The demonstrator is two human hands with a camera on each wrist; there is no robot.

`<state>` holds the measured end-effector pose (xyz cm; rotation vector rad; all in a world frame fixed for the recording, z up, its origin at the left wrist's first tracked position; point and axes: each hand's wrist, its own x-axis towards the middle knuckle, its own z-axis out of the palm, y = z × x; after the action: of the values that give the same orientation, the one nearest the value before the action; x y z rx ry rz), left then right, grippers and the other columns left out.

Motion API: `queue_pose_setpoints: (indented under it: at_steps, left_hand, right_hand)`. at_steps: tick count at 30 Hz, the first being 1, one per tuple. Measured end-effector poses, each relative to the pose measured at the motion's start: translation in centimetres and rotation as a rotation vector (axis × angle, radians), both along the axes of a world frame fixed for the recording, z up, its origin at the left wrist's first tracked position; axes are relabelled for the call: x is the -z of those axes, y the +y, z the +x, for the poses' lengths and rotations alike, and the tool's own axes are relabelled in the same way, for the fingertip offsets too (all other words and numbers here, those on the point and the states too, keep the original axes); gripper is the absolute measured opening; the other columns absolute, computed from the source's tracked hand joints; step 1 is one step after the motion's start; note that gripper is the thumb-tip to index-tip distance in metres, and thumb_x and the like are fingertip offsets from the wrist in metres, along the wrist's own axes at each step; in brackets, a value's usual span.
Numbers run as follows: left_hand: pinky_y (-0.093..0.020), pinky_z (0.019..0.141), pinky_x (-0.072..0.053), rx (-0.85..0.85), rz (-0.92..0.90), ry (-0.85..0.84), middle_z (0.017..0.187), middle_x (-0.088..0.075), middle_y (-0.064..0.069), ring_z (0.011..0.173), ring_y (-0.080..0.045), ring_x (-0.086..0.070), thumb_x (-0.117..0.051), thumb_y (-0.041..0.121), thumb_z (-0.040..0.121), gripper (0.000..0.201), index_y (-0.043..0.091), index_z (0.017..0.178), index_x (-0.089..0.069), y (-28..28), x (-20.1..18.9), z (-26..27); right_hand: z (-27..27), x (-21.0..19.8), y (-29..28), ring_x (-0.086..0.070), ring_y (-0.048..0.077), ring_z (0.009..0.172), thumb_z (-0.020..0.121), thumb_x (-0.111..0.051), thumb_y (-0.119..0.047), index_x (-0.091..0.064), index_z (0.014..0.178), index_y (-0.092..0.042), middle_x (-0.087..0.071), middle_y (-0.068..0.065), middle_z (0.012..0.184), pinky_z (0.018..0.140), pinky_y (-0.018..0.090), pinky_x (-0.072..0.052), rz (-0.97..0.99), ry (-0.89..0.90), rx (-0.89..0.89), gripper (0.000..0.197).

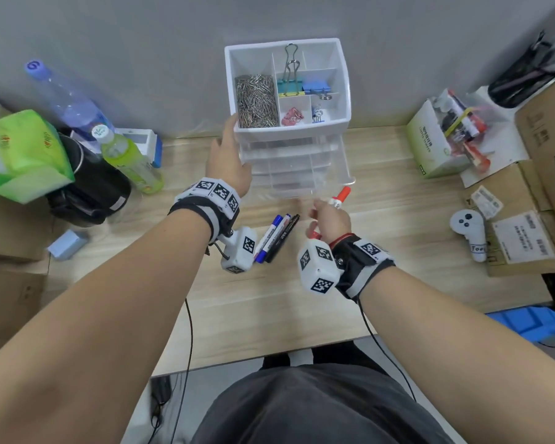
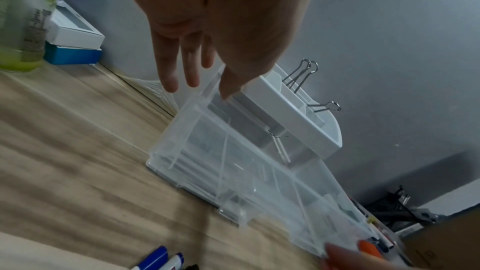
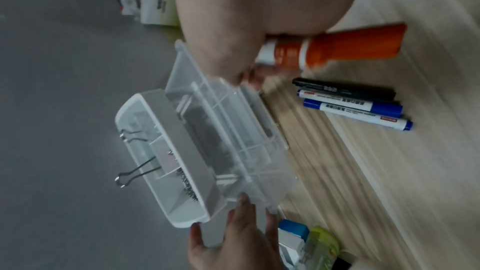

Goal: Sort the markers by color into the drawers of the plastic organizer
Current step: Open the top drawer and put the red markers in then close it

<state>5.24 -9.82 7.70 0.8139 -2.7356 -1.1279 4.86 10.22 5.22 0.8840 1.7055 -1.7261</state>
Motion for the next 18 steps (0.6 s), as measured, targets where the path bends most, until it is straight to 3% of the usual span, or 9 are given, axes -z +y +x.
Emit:
queue_pose_setpoints:
  at_steps: [4, 6, 9, 12, 14, 16, 18]
  left_hand:
    - [-0.042, 0.094, -0.05, -0.08, 0.046, -0.032, 0.123, -0.061, -0.012, 0.105, -0.032, -0.062, -0.064, 0.006, 0.086, 0.074, 0.028, 0.147, -0.028, -0.1, 0.1, 0.6]
    - [-0.04, 0.096, -0.05, -0.078, 0.048, -0.076, 0.121, -0.065, -0.005, 0.111, -0.027, -0.06, -0.065, 0.011, 0.088, 0.061, 0.021, 0.143, -0.039, -0.4, 0.1, 0.6]
    - [-0.033, 0.094, -0.048, -0.078, 0.048, -0.064, 0.117, -0.068, 0.0, 0.11, -0.022, -0.061, -0.064, 0.02, 0.089, 0.044, 0.017, 0.132, -0.053, -0.8, 0.1, 0.6]
    - [-0.028, 0.083, -0.048, -0.122, 0.017, -0.001, 0.099, -0.071, 0.004, 0.095, -0.017, -0.064, -0.064, 0.033, 0.09, 0.028, 0.019, 0.114, -0.065, -0.8, -0.5, 0.6]
    - [-0.026, 0.077, -0.048, -0.116, 0.034, 0.048, 0.086, -0.07, 0.007, 0.083, -0.011, -0.064, -0.062, 0.046, 0.09, 0.03, 0.02, 0.102, -0.071, -0.8, -1.0, 0.6]
    - [-0.029, 0.078, -0.053, -0.027, 0.145, 0.055, 0.079, -0.071, 0.009, 0.076, -0.008, -0.066, -0.063, 0.053, 0.087, 0.034, 0.022, 0.095, -0.075, -0.9, -1.2, 0.7]
    - [-0.034, 0.081, -0.056, 0.046, 0.245, 0.015, 0.081, -0.073, 0.007, 0.08, -0.008, -0.068, -0.074, 0.05, 0.08, 0.033, 0.023, 0.098, -0.073, -1.0, -1.1, 0.8]
  right_hand:
    - [-1.3, -1.9, 0.6, -0.035, 0.014, 0.041, 0.094, -0.053, -0.019, -0.052, 0.093, -0.012, -0.037, -0.002, 0.057, 0.038, 0.022, -0.032, 0.021, 0.198, 0.148, 0.007]
    - [-2.5, -3.9, -0.3, -0.033, 0.01, 0.039, 0.096, -0.051, -0.02, -0.05, 0.092, -0.015, -0.035, -0.006, 0.054, 0.039, 0.021, -0.032, -0.07, 0.331, 0.01, 0.007]
    - [-4.8, -6.1, -3.0, -0.043, 0.013, 0.045, 0.095, -0.053, -0.016, -0.056, 0.086, -0.012, -0.046, -0.003, 0.055, 0.048, 0.026, -0.04, -0.087, 0.363, -0.299, 0.01]
    - [-6.5, -6.2, -5.5, -0.063, 0.02, 0.062, 0.099, -0.053, -0.021, -0.065, 0.094, -0.007, -0.066, 0.004, 0.066, 0.059, 0.029, -0.05, -0.131, 0.28, -0.476, 0.019]
    - [-7.1, -5.9, -6.6, -0.07, 0.023, 0.08, 0.103, -0.048, -0.028, -0.064, 0.105, -0.008, -0.074, 0.007, 0.083, 0.069, 0.032, -0.055, -0.217, 0.263, -0.55, 0.026]
    - [-7.5, -5.6, -7.4, -0.071, 0.025, 0.089, 0.104, -0.044, -0.034, -0.065, 0.105, -0.012, -0.074, 0.011, 0.099, 0.075, 0.034, -0.057, -0.266, 0.294, -0.579, 0.031]
    - [-7.6, -5.1, -8.0, -0.068, 0.027, 0.09, 0.104, -0.043, -0.036, -0.065, 0.102, -0.012, -0.07, 0.013, 0.103, 0.076, 0.039, -0.058, -0.297, 0.306, -0.579, 0.033]
